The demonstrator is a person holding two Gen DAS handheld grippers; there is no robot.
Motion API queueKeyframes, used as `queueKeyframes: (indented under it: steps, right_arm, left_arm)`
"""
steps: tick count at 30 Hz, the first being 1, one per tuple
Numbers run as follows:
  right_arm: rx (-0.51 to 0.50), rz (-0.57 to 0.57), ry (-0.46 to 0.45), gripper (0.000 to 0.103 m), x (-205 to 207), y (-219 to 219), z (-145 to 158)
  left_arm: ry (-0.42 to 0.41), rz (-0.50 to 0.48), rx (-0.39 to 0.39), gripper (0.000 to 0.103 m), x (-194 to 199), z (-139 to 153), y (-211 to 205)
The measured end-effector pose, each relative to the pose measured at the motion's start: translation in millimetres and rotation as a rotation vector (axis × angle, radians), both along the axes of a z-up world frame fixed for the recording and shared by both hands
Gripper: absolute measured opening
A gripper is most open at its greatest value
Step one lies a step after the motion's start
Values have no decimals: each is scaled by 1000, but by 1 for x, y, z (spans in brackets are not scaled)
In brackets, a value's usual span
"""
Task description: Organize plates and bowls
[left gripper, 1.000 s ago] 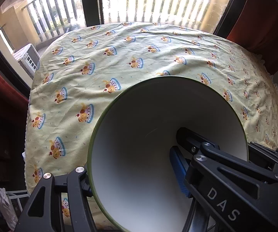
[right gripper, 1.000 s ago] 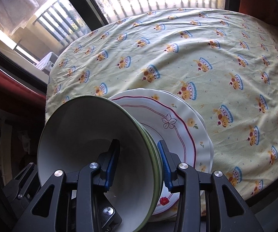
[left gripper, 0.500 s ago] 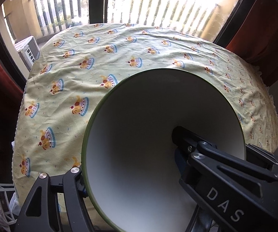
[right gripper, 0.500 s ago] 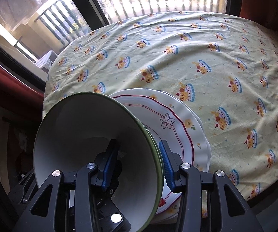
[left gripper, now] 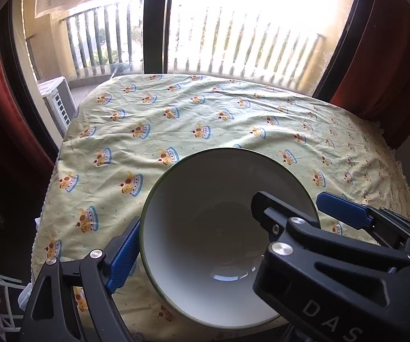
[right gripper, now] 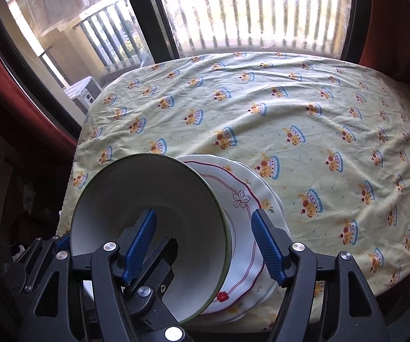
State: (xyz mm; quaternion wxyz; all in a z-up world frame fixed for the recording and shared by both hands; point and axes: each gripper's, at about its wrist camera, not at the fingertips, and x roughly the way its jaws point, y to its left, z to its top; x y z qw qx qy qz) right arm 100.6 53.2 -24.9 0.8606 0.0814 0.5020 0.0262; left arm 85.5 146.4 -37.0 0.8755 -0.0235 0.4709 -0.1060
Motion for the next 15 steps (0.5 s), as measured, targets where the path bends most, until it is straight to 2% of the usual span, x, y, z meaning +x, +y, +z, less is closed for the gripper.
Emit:
queueKeyframes:
  steps: [7, 11, 15]
  right_arm:
    - [22, 39, -121, 75, -24, -19, 27]
    - [20, 42, -193, 79, -46, -35, 41]
    - [21, 33, -224, 80, -68, -54, 44]
  left_arm:
    - [-107, 121, 59, 90, -27, 25, -4]
    - [-181, 143, 77, 92, -52, 35, -12]
    - [-229, 144, 69, 92, -75, 33, -25]
